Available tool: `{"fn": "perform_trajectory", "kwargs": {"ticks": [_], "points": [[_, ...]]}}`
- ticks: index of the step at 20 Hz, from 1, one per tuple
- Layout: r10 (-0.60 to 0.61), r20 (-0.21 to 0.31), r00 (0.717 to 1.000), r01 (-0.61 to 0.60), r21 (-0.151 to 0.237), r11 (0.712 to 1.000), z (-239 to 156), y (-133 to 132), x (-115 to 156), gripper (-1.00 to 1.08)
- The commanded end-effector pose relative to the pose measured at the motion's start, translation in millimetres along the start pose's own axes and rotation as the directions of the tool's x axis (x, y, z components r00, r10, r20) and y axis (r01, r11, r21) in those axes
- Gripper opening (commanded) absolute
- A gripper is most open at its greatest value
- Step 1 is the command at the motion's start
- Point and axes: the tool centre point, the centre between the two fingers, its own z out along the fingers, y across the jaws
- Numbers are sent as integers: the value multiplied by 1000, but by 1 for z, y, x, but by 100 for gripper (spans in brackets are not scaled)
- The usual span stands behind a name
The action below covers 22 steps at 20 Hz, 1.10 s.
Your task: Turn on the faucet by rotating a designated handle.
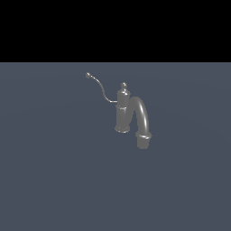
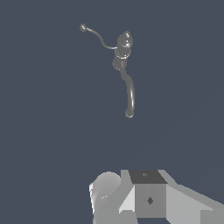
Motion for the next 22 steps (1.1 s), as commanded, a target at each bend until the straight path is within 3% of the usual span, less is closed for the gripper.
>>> {"fn": "perform_trajectory", "kwargs": {"ticks": [1,10,22], "points": [[0,0,1000,0,0,1000,0,0,0,-100],[-22,-2,1000,21,-40,999,-4,7,3,-100],[34,-4,999,-34,-38,999,-2,5,17,-100]]}}
